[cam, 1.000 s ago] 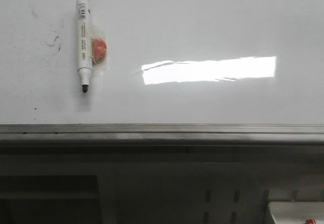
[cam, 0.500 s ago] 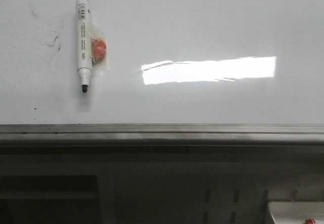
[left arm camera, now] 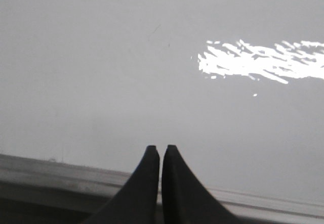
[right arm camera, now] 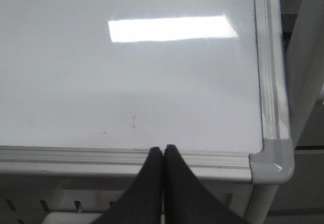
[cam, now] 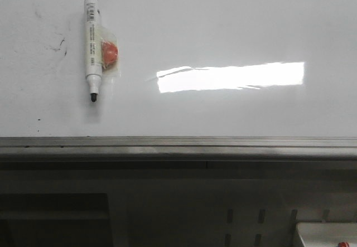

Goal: Write number 4 on whiteboard

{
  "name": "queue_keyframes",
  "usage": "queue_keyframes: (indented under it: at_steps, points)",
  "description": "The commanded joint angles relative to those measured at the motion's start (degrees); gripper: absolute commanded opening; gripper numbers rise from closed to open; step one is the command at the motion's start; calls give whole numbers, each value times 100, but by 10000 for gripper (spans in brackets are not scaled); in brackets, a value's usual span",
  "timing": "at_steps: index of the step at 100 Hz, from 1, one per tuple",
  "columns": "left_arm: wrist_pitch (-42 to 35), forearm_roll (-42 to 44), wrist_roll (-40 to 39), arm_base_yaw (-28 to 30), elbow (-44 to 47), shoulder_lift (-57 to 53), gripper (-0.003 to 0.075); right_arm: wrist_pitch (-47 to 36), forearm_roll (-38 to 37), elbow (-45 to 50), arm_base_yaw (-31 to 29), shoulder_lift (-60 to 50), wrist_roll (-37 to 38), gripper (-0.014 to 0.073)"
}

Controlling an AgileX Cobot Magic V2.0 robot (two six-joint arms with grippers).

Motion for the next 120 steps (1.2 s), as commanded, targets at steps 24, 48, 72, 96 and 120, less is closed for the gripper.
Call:
queue_keyframes:
  at_steps: [24, 48, 72, 96, 120]
  points:
    - [-483, 8, -29, -43, -373, 534, -20, -754, 1029, 26, -33, 348, 0, -64]
    - [-426, 621, -7, -120, -1555, 1880, -20, -447, 1029, -704, -33, 1435, -76, -64]
    - [-753, 765, -7, -120, -1812, 2439, 8, -818, 1039, -1277, -33, 2167, -76, -64]
    - [-1482, 540, -32, -126, -1792, 2970, 300, -1019, 1039, -1277, -33, 2253, -76, -64]
    - [-2276, 433, -32, -960, -1792, 3316, 362, -1044, 1039, -1277, -33, 2253, -76, -64]
